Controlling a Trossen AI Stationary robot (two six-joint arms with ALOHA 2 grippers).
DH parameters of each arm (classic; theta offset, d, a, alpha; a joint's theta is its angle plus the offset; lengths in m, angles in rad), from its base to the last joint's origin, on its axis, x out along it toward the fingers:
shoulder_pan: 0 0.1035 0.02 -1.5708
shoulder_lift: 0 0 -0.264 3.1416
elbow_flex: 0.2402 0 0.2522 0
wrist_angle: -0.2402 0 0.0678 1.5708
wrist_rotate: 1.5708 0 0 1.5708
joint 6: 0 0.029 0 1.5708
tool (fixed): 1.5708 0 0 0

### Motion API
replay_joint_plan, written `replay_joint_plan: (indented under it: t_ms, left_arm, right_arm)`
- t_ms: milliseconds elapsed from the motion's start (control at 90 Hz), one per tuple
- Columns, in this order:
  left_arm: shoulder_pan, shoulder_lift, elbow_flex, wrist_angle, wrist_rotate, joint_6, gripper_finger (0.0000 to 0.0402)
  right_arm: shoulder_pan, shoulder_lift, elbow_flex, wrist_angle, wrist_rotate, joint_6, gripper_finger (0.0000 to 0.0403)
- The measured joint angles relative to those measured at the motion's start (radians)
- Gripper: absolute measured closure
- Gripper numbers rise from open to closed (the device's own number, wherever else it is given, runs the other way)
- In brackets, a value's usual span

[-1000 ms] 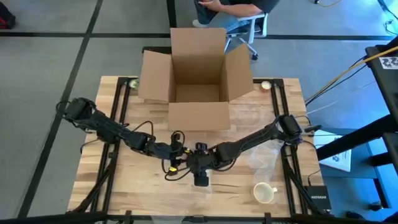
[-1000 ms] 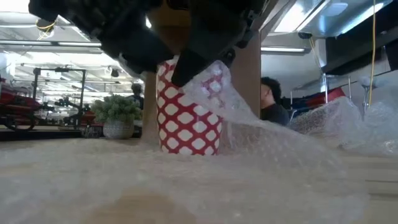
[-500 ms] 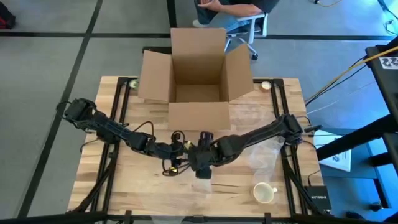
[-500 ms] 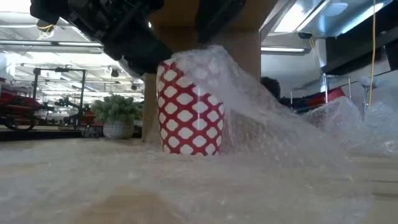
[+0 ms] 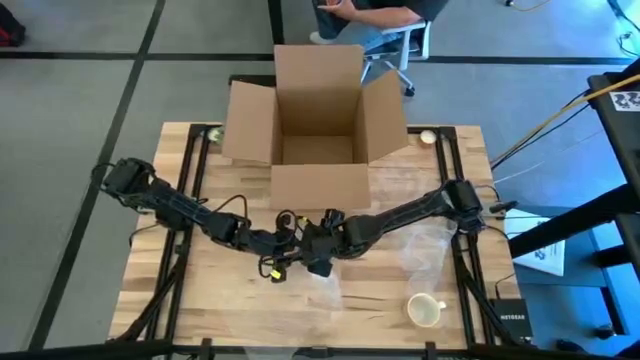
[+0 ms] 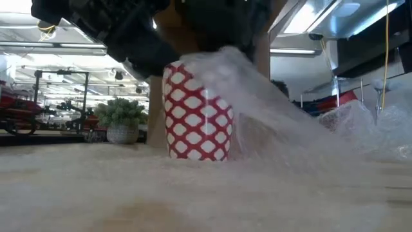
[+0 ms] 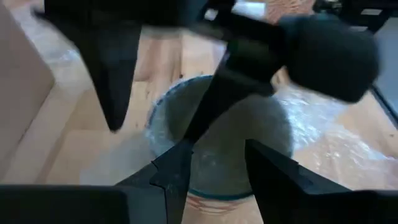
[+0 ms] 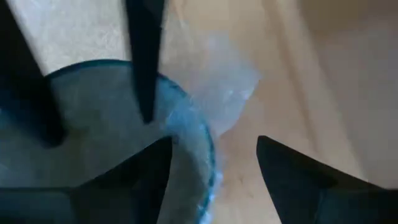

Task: Wrap mug
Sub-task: Wrap the red mug with the bubble wrap

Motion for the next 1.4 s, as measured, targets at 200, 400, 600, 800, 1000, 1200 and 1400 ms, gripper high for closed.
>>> replay_joint_plan:
  t_ms: [200, 400, 600, 800, 1000, 1200, 1400]
  left_arm:
    - [-0.006, -0.004, 0.028, -0.034, 0.008, 0.019, 0.0266]
    - [-0.057, -0.098, 0.116, -0.337, 0.015, -0.038, 0.0266]
    - [-0.17, -0.206, 0.154, -0.72, 0.016, -0.31, 0.0266]
    - [-0.329, -0.209, 0.072, -0.795, 0.065, -0.614, 0.0266]
    - [-0.448, -0.209, -0.08, -0.495, 0.074, -0.811, 0.0266]
    - [-0.463, -0.122, -0.093, -0.468, 0.081, -0.815, 0.027]
    - [-0.416, 0.029, -0.085, -0.449, 0.104, -0.79, 0.0283]
  right_arm:
    - [0.0, -0.002, -0.04, 0.061, -0.025, 0.024, 0.0178]
    - [0.004, 0.0, -0.029, 0.061, -0.042, 0.014, 0.0178]
    - [0.003, 0.002, -0.029, 0.059, -0.041, 0.012, 0.0178]
    - [0.002, 0.006, -0.031, 0.018, -0.007, 0.059, 0.0178]
    - [0.002, 0.006, -0.031, -0.076, 0.009, 0.096, 0.0178]
    - [0.002, 0.006, -0.031, -0.086, 0.013, 0.112, 0.0178]
    - [0.002, 0.006, -0.031, -0.088, 0.011, 0.171, 0.0178]
